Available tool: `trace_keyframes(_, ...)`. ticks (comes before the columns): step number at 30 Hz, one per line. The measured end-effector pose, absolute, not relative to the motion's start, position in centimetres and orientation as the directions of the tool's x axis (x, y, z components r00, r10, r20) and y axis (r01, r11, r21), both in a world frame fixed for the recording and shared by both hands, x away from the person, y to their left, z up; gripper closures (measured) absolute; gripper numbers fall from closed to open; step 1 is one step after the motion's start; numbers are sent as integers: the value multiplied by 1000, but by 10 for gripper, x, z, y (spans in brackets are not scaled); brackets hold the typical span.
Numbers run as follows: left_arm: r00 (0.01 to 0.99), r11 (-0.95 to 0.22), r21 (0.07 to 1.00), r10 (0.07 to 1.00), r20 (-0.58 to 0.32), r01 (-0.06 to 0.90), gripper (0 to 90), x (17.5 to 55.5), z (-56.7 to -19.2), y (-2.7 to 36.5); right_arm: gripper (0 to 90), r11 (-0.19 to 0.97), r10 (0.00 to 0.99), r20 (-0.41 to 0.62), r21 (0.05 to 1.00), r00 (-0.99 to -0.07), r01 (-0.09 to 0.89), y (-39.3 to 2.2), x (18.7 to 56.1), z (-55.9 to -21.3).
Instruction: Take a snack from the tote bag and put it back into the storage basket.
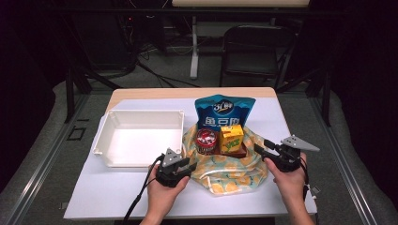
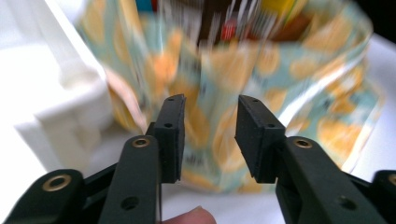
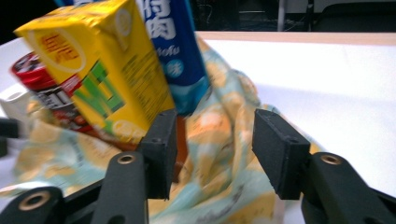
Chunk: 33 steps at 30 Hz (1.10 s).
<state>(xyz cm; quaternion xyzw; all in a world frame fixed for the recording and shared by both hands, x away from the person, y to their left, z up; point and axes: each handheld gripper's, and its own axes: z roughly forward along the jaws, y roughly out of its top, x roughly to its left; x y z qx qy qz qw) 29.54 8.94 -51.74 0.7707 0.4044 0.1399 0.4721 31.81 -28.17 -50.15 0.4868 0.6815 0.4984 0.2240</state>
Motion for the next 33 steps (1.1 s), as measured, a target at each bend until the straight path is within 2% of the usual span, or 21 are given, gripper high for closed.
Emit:
trace_keyframes(2,620,-203,853,766,-166,480,579,298,-510,88,490,36,890,174,895,-422,445,-281,325,-502)
trace_keyframes(6,584,-202,828,792,-175,522,498,316,-509,77,487,28,892,198,873,-407,487,-275,345,-512)
trace_keyframes(9,573,-201,813,798,-187,546,505,325,-514,69,494,19,891,223,852,-395,523,-270,356,-522)
trace_keyframes(11,577,-227,791,795,-186,568,594,329,-518,67,554,20,884,237,842,-403,539,-267,361,-527)
trace_keyframes(15,587,-227,778,781,-214,585,852,330,-524,70,820,49,871,237,830,-430,556,-264,364,-531)
trace_keyframes(16,590,-230,775,778,-216,589,893,330,-525,72,876,62,876,222,829,-428,556,-263,364,-530)
trace_keyframes(17,588,-234,775,782,-208,586,900,330,-525,73,895,79,881,206,823,-425,562,-263,364,-530)
trace_keyframes(22,556,-215,763,802,-218,610,900,327,-533,84,900,96,907,168,810,-385,578,-262,368,-531)
trace_keyframes(28,539,-237,718,812,-224,655,900,327,-554,86,900,104,913,170,782,-371,615,-260,378,-539)
trace_keyframes(33,546,-292,699,821,-167,653,900,330,-563,78,900,104,920,174,756,-352,646,-261,385,-549)
